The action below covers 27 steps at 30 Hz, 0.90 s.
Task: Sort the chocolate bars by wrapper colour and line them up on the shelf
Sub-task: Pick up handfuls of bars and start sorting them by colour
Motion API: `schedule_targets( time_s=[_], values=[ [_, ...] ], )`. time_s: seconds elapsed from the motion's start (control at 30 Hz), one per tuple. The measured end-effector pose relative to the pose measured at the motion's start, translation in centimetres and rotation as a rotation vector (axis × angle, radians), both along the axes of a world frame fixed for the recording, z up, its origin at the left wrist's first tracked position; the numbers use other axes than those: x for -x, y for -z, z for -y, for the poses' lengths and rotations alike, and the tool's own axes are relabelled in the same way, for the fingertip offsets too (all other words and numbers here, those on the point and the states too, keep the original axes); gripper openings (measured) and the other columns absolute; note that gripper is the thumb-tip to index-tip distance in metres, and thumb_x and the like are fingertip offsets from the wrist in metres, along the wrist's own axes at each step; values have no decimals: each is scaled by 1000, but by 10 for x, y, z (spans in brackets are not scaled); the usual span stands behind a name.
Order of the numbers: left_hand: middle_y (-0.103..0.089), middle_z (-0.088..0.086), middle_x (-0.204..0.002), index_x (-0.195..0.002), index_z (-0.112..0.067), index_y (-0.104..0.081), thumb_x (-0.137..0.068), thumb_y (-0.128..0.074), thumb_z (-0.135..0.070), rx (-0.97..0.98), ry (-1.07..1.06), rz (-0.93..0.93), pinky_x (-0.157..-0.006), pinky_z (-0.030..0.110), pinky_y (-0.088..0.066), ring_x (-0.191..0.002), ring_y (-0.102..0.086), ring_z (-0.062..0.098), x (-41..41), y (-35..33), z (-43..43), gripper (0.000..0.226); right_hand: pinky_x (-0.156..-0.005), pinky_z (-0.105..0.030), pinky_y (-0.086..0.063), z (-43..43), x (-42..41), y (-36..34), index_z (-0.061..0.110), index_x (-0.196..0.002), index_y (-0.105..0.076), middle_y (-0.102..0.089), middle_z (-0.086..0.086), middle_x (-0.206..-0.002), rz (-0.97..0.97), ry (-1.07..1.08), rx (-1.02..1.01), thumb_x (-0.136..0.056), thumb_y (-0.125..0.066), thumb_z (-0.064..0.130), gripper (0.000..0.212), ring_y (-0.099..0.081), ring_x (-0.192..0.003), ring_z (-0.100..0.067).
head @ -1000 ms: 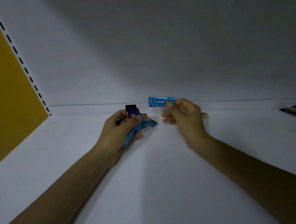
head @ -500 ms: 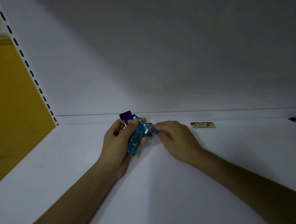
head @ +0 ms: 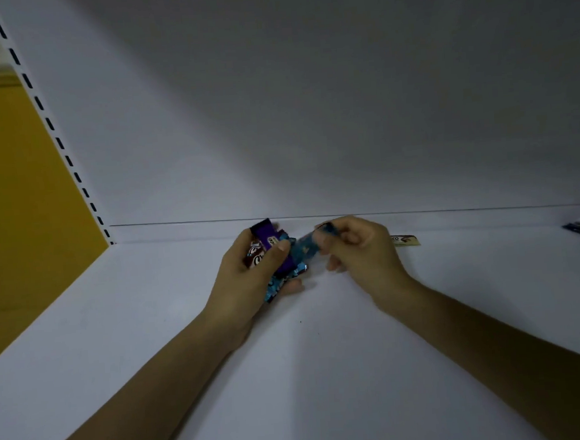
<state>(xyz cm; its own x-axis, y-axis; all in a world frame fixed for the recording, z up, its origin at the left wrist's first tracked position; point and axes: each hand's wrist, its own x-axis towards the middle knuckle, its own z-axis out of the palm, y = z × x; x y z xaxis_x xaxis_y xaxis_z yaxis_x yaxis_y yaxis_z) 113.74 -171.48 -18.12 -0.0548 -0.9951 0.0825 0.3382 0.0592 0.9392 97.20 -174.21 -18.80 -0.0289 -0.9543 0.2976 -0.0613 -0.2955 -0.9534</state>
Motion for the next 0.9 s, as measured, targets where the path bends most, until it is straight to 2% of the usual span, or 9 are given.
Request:
schedule_targets(
  time_s=[0.13, 0.23, 0.3, 0.33, 0.43, 0.53, 0.6, 0.7, 0.9],
  values=[
    [-74, 11, -99, -100, -4, -59, -85, -65, -12, -87, -91, -128, -61, 26, -57, -89, -72, 25, -2, -1, 3, 18, -57, -16, -48, 5, 7, 1, 22, -95, -65, -67, -1, -83, 16, 322, 116, -93, -55, 10, 15, -60, -55, -3],
    [-73, 13, -97, -96, -2, -61, -83, -65, -9, -83, -77, -151, -62, 25, -57, -87, -72, 23, -5, -2, 3, 16, -83, -22, -46, 1, 0, 7, 20, -114, -68, -68, 1, -106, -651, 257, 368, -92, -49, 1, 35, -65, -90, -14],
    [-74, 10, -95, -97, -3, -62, -80, -66, -10, -62, -65, -158, -63, 23, -57, -86, -72, 21, -6, -3, 3, 18, -102, -30, -34, 3, -7, 14, 21, -125, -61, -62, -3, -124, -1124, 100, 372, -93, -46, 3, 40, -56, -114, -22],
    [-74, 9, -95, -98, -4, -62, -78, -67, -11, -59, -56, -170, -63, 23, -57, -86, -72, 21, -6, -3, 3, 22, -108, -32, -29, 5, -8, 16, 21, -132, -56, -56, -4, -134, -1196, 34, 316, -95, -43, 4, 43, -49, -124, -22],
    [-73, 12, -101, -102, -3, -63, -74, -67, -16, -61, -26, -211, -67, 26, -58, -92, -71, 23, -9, -2, 5, 32, -110, -29, -31, 8, -4, 12, 16, -135, -52, -49, -7, -141, -904, -17, 211, -98, -42, 8, 39, -43, -131, -22],
    [-73, 11, -101, -108, -5, -63, -77, -63, -20, -28, 16, -190, -67, 26, -57, -92, -71, 23, -8, -1, 6, 34, -93, -18, -41, 1, -3, 5, 25, -114, -65, -64, 9, -115, -441, -18, 245, -97, -51, 19, 23, -56, -111, -6],
    [-74, 10, -99, -108, -8, -62, -80, -60, -24, 18, 67, -88, -66, 27, -57, -90, -72, 23, -6, 0, 4, 33, -86, -20, -46, -4, -5, -1, 36, -102, -64, -68, 14, -103, -354, -99, 218, -91, -59, 26, 15, -61, -99, -2],
    [-73, 4, -100, -112, -15, -59, -82, -57, -31, 75, 154, 99, -67, 28, -57, -92, -71, 23, -1, 2, -1, 34, -76, -28, -56, -4, -5, -6, 25, -89, -69, -72, 5, -87, -214, -196, 136, -83, -69, 8, 17, -68, -84, -10],
    [-73, 8, -99, -119, -16, -51, -95, -52, -17, 76, 200, 264, -69, 37, -60, -89, -72, 26, 2, 4, -1, 25, -55, -15, -48, 3, 8, -7, 13, -88, -63, -71, 7, -74, 15, -98, -46, -90, -60, 8, 7, -64, -65, -5]
  ],
)
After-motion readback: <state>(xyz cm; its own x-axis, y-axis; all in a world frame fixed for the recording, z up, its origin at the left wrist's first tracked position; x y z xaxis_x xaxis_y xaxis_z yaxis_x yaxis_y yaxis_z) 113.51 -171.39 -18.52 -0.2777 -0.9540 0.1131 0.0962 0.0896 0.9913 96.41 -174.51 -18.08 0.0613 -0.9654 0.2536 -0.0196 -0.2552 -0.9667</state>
